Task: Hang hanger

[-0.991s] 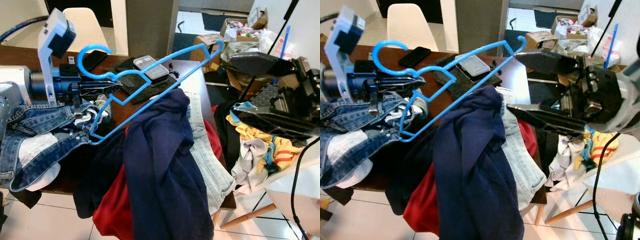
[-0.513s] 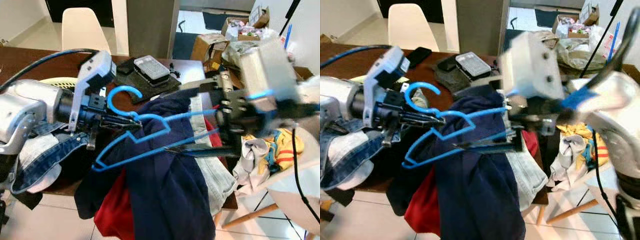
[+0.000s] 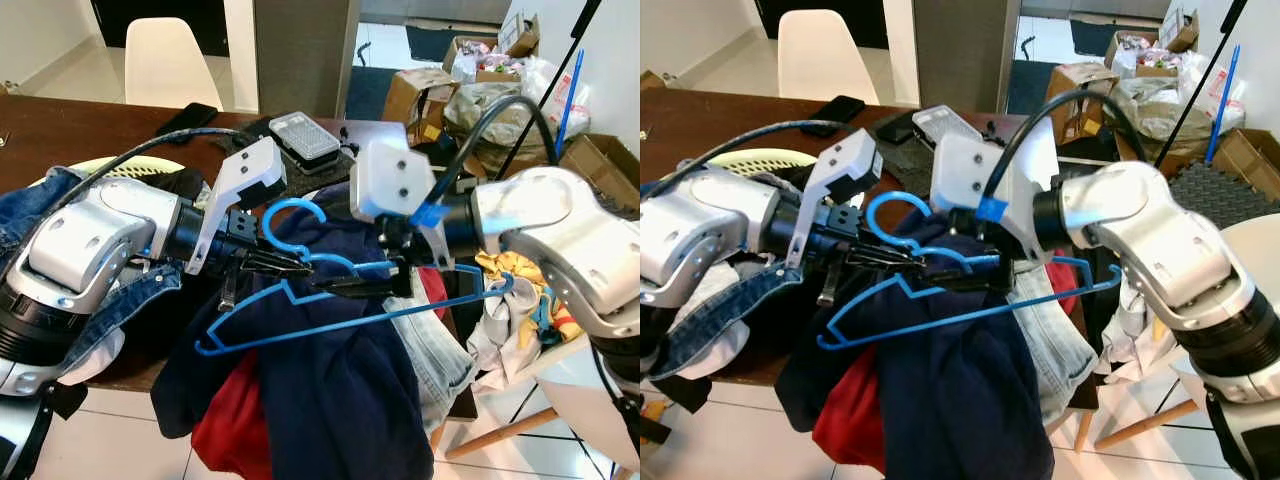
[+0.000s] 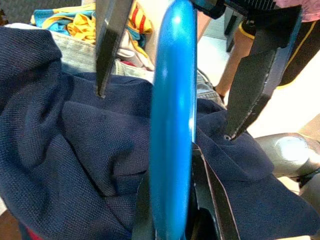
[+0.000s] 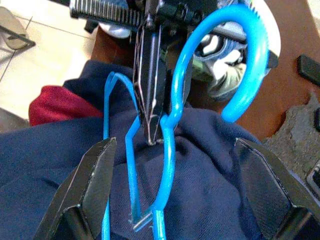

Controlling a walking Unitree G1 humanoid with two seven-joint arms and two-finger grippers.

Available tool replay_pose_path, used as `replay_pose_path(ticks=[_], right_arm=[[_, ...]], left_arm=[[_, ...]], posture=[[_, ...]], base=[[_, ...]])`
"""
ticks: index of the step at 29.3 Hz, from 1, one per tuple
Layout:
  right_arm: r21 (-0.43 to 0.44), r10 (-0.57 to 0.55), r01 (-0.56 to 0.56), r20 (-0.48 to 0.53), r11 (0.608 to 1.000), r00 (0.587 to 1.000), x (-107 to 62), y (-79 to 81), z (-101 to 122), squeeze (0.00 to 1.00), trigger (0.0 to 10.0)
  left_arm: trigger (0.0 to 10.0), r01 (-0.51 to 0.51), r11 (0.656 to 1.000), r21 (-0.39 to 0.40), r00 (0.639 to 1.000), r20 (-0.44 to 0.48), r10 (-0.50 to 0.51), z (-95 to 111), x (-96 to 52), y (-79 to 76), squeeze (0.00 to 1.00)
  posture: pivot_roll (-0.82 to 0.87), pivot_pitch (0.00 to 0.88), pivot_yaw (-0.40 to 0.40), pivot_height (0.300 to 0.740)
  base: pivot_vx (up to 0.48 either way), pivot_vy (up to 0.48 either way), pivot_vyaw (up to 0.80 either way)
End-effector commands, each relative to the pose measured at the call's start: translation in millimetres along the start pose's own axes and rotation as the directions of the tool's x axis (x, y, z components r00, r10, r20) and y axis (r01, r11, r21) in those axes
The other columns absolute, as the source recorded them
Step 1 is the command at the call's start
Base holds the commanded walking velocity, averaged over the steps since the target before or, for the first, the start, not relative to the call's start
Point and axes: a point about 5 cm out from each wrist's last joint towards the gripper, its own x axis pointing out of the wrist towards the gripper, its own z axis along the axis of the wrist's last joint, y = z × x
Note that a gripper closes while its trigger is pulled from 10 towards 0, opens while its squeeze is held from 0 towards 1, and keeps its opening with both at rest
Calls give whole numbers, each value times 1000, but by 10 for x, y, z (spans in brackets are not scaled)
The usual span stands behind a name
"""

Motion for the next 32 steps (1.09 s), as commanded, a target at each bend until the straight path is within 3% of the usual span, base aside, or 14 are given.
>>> replay_pose_path(ticks=[1,8,10,32], right_arm=[[14,16,-15,-38,1000,999,14,25,-64,0,10000],[60,69,-66,-60,996,996,3,77,-120,0,10000],[78,114,-111,-39,991,993,30,119,-115,0,0],[123,125,-117,-55,985,991,142,122,-208,0,0]], left_arm=[[10000,2,1000,14,1000,-3,-2,11,49,6,0],[10000,5,999,36,1000,5,-5,52,42,7,0],[10000,14,999,48,1000,15,-14,81,62,-1,0],[10000,57,995,84,990,121,-67,261,157,-72,0]], posture=[[106,135,-19,740],[101,134,-14,740],[101,133,-12,740],[103,136,-14,740]], base=[[0,0,0],[0,0,0],[0,0,0],[0,0,0]])
